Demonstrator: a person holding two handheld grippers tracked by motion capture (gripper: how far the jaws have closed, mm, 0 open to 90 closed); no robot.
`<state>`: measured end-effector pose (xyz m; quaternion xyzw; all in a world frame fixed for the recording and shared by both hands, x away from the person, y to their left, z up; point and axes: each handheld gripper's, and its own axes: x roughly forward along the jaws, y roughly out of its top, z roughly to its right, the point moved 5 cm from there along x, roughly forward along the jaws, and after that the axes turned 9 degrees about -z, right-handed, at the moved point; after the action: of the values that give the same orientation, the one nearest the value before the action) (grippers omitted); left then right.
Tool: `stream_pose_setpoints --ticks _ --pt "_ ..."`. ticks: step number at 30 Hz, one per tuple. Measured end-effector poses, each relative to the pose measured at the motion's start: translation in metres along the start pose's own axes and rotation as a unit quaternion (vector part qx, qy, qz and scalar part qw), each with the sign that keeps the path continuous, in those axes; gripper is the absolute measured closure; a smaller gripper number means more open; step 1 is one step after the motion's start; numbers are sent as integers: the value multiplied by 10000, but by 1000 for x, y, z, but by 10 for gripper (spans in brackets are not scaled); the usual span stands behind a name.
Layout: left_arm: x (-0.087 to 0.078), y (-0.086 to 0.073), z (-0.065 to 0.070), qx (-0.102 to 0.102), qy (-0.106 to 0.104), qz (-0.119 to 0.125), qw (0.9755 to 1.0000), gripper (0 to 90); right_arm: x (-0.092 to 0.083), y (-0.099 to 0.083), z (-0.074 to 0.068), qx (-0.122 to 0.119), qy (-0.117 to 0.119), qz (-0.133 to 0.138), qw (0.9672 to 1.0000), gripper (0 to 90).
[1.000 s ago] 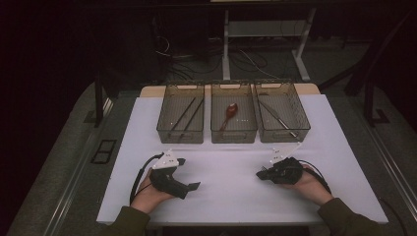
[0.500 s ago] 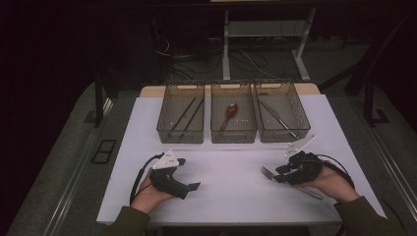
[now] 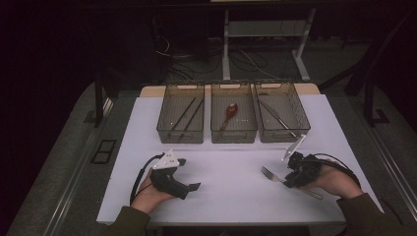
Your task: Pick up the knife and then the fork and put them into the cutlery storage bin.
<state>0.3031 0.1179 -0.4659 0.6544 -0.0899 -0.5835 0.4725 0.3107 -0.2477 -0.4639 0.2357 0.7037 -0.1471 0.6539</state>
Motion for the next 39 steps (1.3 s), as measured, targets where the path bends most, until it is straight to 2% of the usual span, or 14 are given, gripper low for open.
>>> stream_pose_setpoints --ticks 2,9,14,16,21,31,35,39 --pt "0 0 0 6 -6 -3 10000 0 2 1 1 -35 -74 -127 9999 729" --pt "0 0 0 13 -11 -9 10000 0 5 1 -1 -88 -65 -478 9988 780" --pt "1 0 0 7 -10 -13 10000 0 6 4 -2 -149 -193 -653 9976 809" --pt "1 0 1 14 -12 -19 10000 0 6 6 -1 -225 -320 -749 9964 819" --pt "1 0 1 20 -15 -20 10000 0 7 8 -2 -276 -395 -874 9950 831" --pt "1 0 1 25 -12 -16 10000 0 5 5 0 -232 -275 -684 9970 836" --pt "1 0 1 20 -17 -14 10000 0 0 5 1 -111 -226 -443 9987 836" --pt "0 0 1 20 -15 -9 10000 0 -6 5 8 -22 -314 -34 9995 836"
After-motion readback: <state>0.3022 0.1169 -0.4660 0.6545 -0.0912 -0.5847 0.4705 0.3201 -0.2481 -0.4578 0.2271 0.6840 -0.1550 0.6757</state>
